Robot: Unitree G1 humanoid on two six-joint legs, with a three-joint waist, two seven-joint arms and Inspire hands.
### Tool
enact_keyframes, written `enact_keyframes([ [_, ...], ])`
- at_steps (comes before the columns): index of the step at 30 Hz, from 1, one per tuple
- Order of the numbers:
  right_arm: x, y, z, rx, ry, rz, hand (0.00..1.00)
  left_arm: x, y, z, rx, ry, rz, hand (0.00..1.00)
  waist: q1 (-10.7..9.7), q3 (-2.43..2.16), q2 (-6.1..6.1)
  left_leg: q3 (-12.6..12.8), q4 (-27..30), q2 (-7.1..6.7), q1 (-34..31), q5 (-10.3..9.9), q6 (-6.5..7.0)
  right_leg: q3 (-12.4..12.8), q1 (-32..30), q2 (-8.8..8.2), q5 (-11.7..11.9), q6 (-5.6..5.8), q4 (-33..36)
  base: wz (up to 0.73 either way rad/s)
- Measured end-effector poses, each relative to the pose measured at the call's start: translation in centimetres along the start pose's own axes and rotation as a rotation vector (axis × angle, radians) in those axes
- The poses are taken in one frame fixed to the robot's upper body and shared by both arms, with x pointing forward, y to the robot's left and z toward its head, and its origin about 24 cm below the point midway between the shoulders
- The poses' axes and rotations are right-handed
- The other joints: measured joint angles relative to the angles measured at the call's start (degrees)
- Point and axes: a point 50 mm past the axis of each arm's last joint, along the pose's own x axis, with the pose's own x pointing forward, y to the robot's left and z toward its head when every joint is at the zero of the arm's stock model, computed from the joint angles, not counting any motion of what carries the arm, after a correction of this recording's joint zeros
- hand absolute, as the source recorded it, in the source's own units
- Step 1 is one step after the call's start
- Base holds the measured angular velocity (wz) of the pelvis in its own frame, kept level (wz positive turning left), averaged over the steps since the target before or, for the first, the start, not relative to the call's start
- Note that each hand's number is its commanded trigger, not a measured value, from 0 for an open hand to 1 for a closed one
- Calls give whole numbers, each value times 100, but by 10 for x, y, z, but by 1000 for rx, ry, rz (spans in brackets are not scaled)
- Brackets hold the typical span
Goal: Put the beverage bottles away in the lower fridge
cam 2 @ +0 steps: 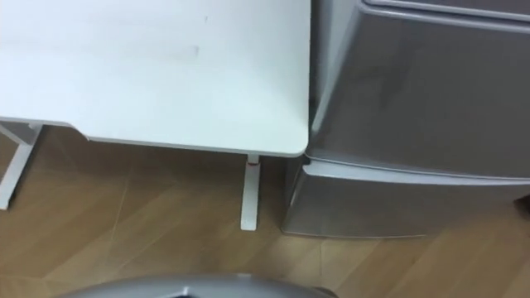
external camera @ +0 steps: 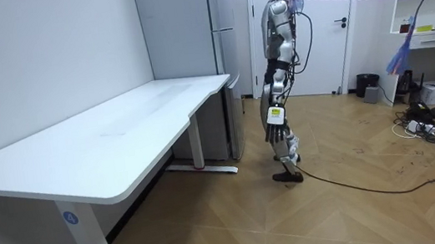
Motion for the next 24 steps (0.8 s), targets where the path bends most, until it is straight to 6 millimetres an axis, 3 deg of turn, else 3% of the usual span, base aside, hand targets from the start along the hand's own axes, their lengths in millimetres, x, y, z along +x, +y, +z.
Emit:
enact_keyframes([
  [4, -1, 0, 5, -59, 2, -13, 0, 0, 1, 5, -4, -22, 4, 0, 14, -3, 31, -91, -41, 71, -12, -15, -86, -13, 2, 96, 48, -76, 0, 4],
  [14, -1, -2, 4, -152, 36, -45, 0, -4, -22, -15, 46, 64, -112, 0, 19, 7, 201, -157, -58, 180, -24, 69, -268, -185, -43, 241, 77, -197, 23, 4],
  [19, 0, -2, 0, -151, 49, -51, 0, -3, -25, -4, 52, 37, -163, 0, -61, 3, 186, -295, -42, 165, -32, 100, -328, -371, 46, 242, 20, -284, -27, 15],
  [24, 2, 7, -6, -149, 72, -31, 0, -4, -31, 4, 91, 13, -200, 0, -147, -2, 187, -353, -66, 160, -10, 113, -348, -399, 99, 260, 1, -290, -75, 8],
])
